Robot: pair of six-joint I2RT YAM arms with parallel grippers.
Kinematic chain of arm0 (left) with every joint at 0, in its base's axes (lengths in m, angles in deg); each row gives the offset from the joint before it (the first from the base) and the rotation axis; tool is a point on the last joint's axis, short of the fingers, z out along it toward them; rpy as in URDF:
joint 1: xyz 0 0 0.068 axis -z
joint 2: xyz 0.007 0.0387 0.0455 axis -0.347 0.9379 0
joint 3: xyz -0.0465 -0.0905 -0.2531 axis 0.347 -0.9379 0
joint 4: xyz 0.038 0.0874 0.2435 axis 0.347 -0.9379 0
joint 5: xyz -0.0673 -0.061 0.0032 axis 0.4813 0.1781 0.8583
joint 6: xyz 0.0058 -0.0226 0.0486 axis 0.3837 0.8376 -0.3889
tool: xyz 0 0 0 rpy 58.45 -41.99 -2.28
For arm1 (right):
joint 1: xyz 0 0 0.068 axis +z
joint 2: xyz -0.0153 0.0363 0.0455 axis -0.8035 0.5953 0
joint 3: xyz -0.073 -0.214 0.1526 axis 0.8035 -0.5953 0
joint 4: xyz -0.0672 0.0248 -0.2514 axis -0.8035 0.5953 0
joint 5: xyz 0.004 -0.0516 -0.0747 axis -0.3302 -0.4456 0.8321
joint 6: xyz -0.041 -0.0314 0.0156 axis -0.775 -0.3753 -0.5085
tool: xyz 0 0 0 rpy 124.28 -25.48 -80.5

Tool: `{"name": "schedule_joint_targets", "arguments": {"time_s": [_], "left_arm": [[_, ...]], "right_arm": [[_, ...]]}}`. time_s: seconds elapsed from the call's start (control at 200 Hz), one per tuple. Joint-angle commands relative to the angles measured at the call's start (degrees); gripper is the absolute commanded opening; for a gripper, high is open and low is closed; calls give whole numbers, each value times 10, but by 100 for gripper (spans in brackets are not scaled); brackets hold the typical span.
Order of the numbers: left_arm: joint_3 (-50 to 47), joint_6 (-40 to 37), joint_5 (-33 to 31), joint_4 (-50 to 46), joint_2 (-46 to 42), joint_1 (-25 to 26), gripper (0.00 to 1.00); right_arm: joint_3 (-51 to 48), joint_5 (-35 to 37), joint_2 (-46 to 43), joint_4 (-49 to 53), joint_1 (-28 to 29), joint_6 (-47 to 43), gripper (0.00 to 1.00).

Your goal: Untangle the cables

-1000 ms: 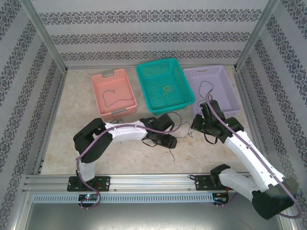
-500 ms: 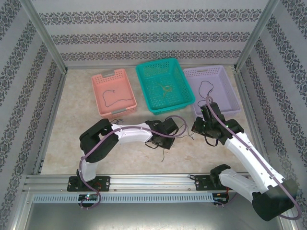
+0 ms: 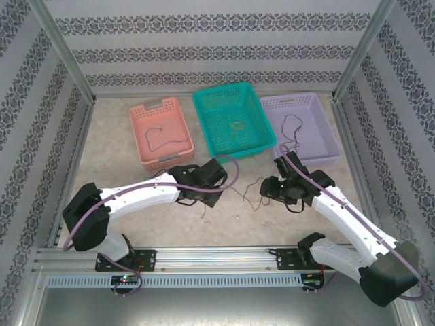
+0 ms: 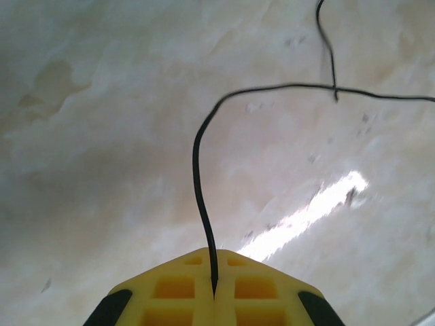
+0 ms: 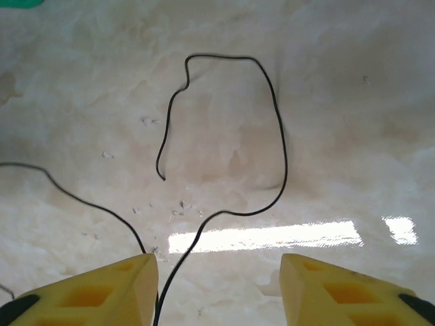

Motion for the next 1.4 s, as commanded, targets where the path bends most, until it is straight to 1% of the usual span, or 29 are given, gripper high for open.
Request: {"name": "schedule_joint_targets", "arguments": {"time_s": [0.0, 0.115, 0.205, 0.275, 0.33, 0.42, 0.47, 0.56, 0.634, 0.774, 0.934, 1.139, 1.179, 1.199, 1.239, 1.289, 1.329, 1.369, 1.399], "left_arm": [[-24, -43, -29, -55, -32, -2, 0], [-33, -56, -52, -65, -53, -2, 0], [-37, -59, -64, -67, -58, -2, 0], [-35, -59, -71, -73, -56, -2, 0], [-35, -59, -76, -75, -55, -3, 0], [-37, -53, -80, -72, -60, -4, 0], [-39, -50, -78, -70, -64, -5, 0], [-41, -47, -76, -72, -68, -6, 0], [-45, -45, -77, -73, -73, -7, 0], [-50, -40, -78, -75, -80, -7, 0], [-55, -31, -76, -73, -85, -7, 0], [-64, -25, -74, -73, -93, -7, 0], [-64, -24, -74, -73, -94, -7, 0], [-64, -24, -75, -74, -94, -7, 0], [-64, -23, -76, -76, -96, -7, 0], [-65, -19, -78, -78, -100, -7, 0], [-67, -17, -79, -79, -104, -7, 0], [-68, -13, -79, -81, -109, -7, 0], [-70, -10, -80, -82, -113, -7, 0]], "right_arm": [[41, 21, 21, 10, 2, -36, 57], [84, 51, 86, 9, 5, -113, 60], [121, 61, 164, 8, 13, -180, 60], [154, 81, 223, 19, 37, -237, 62], [180, 116, 267, 33, 63, -277, 64], [209, 172, 326, 43, 97, -323, 68], [217, 188, 351, 40, 108, -343, 69], [225, 207, 385, 35, 118, -369, 70], [227, 223, 397, 33, 123, -384, 71], [223, 208, 406, 36, 128, -412, 74], [226, 211, 443, 30, 130, -425, 72], [283, 230, 499, 23, 140, -438, 70], [292, 230, 509, 24, 144, -441, 68], [296, 228, 514, 24, 145, -441, 65], [302, 227, 521, 27, 147, -442, 55], [305, 227, 530, 32, 148, -438, 39], [305, 226, 530, 36, 147, -435, 29], [301, 223, 523, 39, 147, -430, 20], [295, 218, 514, 39, 147, -427, 16]]}}
